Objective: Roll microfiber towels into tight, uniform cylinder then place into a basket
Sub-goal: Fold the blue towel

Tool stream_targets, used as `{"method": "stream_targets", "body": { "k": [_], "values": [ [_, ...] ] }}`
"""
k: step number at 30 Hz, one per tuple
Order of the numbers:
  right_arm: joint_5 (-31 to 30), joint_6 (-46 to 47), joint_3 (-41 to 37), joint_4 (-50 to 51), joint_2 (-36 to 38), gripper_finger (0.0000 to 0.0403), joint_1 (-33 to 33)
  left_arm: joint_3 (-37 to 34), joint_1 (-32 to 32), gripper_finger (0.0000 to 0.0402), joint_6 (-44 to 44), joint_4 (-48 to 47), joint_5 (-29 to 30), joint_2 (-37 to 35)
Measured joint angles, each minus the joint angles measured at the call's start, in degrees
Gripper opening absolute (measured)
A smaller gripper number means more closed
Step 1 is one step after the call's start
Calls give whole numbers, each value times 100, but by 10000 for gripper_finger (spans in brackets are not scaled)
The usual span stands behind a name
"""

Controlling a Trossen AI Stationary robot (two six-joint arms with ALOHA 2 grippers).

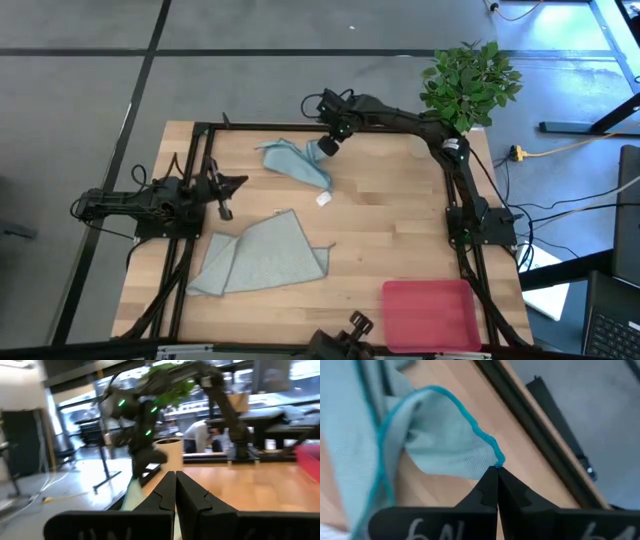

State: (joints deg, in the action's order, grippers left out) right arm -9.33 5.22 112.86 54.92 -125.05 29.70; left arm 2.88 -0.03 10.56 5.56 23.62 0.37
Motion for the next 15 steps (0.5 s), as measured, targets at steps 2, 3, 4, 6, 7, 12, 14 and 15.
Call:
{"method": "stream_targets", "body": {
  "k": [2, 3, 4, 6, 7, 12, 14, 15],
  "values": [
    [-68, -132, 248, 156, 0, 1, -59, 54, 0, 0, -133, -39, 116, 7],
    [-77, -196, 373, 214, 0, 1, -90, 116, 0, 0, -179, -88, 118, 20],
    [-78, -274, 484, 277, 0, 1, -127, 190, 0, 0, -242, -142, 118, 51],
    [-81, -449, 714, 394, 0, 1, -220, 368, 0, 0, -337, -400, 124, 139],
    [-79, -550, 825, 438, 0, 1, -272, 469, 0, 0, -392, -549, 127, 209],
    [-78, -1012, 1491, 724, 0, 1, -535, 879, 0, 0, -660, -980, 129, 732],
    [-75, -1165, 1802, 865, 0, 1, -646, 984, 0, 0, -751, -1007, 129, 1011],
    [-75, -1226, 1971, 950, 0, 1, -701, 1028, 0, 0, -781, -1022, 129, 1163]
  ]
}}
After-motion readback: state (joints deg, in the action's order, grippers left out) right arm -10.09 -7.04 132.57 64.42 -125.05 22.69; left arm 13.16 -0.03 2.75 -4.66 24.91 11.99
